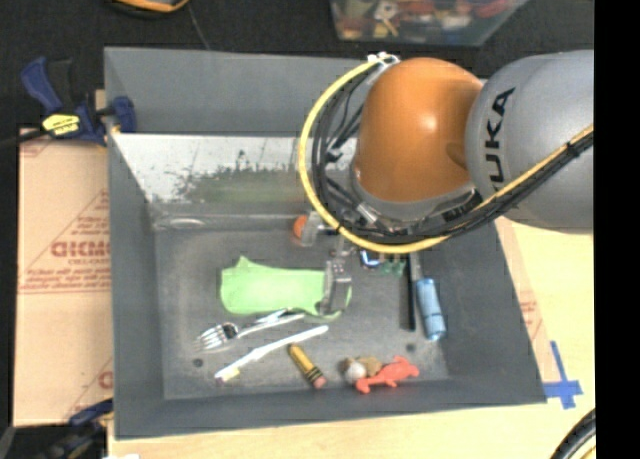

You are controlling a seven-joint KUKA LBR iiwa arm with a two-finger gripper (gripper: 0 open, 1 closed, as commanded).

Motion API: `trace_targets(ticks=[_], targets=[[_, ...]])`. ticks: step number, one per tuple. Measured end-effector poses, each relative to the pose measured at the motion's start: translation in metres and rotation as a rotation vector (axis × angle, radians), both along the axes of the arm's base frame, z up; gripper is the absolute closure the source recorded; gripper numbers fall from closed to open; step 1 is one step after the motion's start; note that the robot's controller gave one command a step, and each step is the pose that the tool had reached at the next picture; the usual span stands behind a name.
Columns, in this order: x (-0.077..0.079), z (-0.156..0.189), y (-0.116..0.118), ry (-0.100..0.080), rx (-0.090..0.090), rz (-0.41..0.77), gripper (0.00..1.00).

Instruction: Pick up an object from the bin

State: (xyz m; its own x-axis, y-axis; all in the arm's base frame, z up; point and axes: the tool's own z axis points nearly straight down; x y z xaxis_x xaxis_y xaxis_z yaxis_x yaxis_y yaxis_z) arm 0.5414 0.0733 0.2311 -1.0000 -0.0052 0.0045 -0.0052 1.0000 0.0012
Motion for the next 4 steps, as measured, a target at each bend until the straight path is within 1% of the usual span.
trace_targets(ticks=[1, 2, 3, 4], targets=[[0.002, 0.004, 0.0, -0.008, 0.001, -0.003, 0.0], [0.019, -0.112, -0.022, -0.014, -0.001, 0.05, 0.0], [0.022, -0.075, -0.026, -0.014, 0.003, 0.019, 0.0], [0.032, -0.132, 0.0, -0.008, -0.001, 0.088, 0.0]])
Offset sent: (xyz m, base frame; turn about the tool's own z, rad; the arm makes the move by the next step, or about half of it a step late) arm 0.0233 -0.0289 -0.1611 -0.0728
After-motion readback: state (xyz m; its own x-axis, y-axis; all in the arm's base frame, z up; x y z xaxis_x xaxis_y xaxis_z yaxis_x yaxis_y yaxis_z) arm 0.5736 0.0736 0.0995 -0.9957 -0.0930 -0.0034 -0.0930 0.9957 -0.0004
